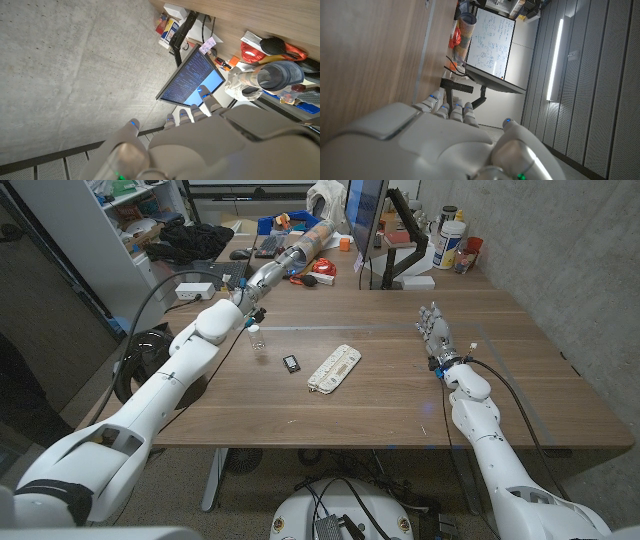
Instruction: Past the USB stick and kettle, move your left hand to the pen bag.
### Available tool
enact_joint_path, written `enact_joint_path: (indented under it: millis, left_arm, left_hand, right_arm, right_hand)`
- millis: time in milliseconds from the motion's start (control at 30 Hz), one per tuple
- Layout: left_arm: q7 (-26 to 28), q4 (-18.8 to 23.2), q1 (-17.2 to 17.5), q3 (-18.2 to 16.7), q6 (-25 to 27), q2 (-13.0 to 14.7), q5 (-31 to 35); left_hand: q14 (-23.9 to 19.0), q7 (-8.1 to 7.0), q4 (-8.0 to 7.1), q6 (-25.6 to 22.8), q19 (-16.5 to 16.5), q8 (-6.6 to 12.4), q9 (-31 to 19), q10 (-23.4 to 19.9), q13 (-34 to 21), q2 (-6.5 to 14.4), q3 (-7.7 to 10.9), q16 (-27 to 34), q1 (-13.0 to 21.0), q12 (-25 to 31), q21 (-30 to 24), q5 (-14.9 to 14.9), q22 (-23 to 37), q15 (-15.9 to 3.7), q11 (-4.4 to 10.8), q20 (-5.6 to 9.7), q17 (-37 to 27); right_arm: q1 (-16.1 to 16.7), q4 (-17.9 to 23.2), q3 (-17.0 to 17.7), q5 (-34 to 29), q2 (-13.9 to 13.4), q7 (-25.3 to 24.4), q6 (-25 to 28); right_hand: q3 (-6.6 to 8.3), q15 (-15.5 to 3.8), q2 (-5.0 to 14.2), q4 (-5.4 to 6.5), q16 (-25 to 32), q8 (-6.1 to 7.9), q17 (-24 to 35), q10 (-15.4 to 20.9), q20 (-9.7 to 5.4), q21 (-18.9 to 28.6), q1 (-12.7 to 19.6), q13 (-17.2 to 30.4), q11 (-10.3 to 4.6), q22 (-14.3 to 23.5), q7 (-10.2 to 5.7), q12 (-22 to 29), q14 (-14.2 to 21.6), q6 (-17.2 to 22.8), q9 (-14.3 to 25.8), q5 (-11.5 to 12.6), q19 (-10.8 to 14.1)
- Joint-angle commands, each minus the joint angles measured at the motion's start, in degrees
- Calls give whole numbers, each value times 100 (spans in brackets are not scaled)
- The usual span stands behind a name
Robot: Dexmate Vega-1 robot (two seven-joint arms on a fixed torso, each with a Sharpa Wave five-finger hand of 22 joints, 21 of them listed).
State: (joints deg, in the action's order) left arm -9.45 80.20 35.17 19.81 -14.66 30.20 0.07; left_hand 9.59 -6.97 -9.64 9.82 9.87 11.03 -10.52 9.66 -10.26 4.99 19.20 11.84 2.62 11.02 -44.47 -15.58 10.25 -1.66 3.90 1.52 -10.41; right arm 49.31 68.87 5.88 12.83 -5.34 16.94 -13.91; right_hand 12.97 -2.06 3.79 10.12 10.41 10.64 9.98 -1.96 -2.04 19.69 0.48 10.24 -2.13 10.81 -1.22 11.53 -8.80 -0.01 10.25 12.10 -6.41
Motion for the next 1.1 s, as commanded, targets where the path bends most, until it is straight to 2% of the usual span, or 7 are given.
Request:
enact_joint_path:
  millis: [33,633,1100]
  left_arm:
    - [-31,116,24,33,-11,13,83]
    - [-63,442,94,148,46,93,386]
    - [-119,458,50,210,-44,107,535]
  left_hand:
    - [995,-44,8,335,1299,5,-12,758,-27,347,47,-21,45,11,18,-32,19,-42,30,-17,-6]
    - [1002,-54,17,330,1294,-1,-12,769,-27,327,51,-31,64,5,57,-35,21,-54,39,-26,-5]
    - [1007,-81,28,301,1291,6,-12,767,-26,307,51,-37,82,5,85,-38,21,-50,42,-24,-3]
  right_arm:
    - [21,28,7,20,-27,6,-10]
    - [156,155,61,89,-48,37,-32]
    - [196,191,70,76,-61,6,-43]
  right_hand:
    - [-19,-136,444,-11,8,23,18,18,-226,-16,-1,10,-16,7,-31,16,-38,12,20,45,31]
    - [-25,-146,447,-14,7,22,16,14,-226,-40,3,9,-12,8,-31,12,-34,13,20,48,41]
    - [-30,-155,448,-13,5,22,16,21,-220,-54,3,9,-1,9,-28,14,-37,16,20,49,47]
